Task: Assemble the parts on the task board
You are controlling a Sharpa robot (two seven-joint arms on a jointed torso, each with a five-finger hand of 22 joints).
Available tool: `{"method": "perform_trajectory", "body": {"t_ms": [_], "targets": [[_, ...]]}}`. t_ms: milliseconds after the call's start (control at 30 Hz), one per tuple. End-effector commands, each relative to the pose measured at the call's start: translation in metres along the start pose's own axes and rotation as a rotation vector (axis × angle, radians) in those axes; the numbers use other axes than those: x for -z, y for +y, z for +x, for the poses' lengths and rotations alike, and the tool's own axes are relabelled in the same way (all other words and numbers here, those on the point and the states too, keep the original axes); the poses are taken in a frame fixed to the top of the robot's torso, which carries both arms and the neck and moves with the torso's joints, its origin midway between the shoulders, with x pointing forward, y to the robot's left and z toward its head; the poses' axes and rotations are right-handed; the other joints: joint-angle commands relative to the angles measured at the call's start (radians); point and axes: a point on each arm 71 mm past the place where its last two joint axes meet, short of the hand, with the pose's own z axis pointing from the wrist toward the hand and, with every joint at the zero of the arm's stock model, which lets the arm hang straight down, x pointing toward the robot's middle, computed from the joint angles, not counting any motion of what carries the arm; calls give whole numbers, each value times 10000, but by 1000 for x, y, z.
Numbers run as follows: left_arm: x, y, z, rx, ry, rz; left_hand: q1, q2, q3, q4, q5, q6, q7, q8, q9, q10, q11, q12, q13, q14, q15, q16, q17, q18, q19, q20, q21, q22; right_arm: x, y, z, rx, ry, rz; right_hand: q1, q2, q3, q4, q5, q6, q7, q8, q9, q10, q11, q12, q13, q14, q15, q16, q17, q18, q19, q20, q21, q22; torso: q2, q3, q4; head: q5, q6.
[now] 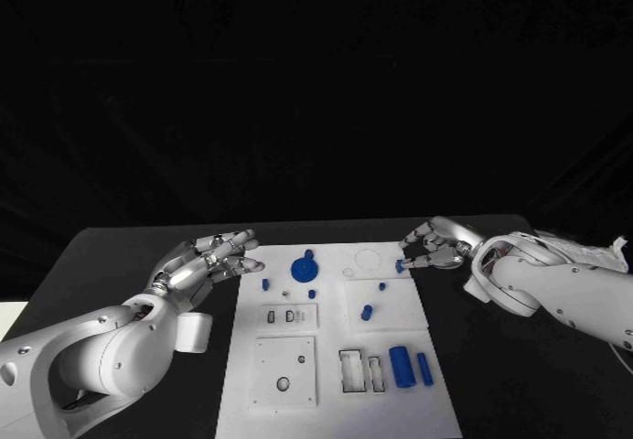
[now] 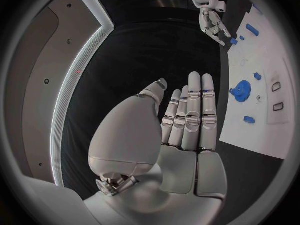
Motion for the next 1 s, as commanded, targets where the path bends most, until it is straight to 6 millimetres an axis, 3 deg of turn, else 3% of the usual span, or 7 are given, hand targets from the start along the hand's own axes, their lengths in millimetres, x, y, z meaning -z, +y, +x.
{"method": "perform_trajectory", "body": {"t_ms": [33,467,833,1000], "targets": [[-1,-1,2,112,206,69,60,15,13,-61,-29,-89,-7,-36,-5,-73,-15,-14,-1,-59,-12,-31,15,105,-55,-8,-49,-12,0,-1,7,7,540,-123,22,-43,-14,-66,39,-9,34,-55,-13,781,-31,40,2332,890,-37,-14,1922,-162,389,-68,-57,1314,-3,-18,0,0,-58],[-1,-1,1,102,185,69,60,15,13,-61,-29,-89,-7,-36,-5,-73,-15,-14,-1,-59,-12,-31,15,105,-55,-8,-49,-12,-1,-9,16,116,619,94,-69,66,19,-57,37,62,23,-16,3,794,-37,62,2348,898,-36,0,1959,-164,395,-63,-54,1323,-20,-38,21,5,-116],[-1,0,2,114,209,55,60,15,13,-61,-29,-89,-7,-36,-5,-73,-15,-14,-1,-59,-12,-31,15,105,-55,-8,-49,-12,-6,-8,22,34,798,82,-47,544,442,-194,-489,528,-96,85,41,869,-140,200,2441,909,-114,19,2008,-174,427,-120,-30,1379,-14,-33,10,11,-151],[-1,0,2,116,215,49,60,15,13,-61,-29,-89,-7,-36,-5,-73,-15,-14,-1,-59,-12,-31,15,105,-55,-8,-49,-12,-8,-8,24,10,879,76,10,658,642,-292,-563,726,-161,113,52,902,-196,264,2482,916,-162,32,2041,-183,447,-161,-15,1417,-19,-34,19,3,-164]]}}
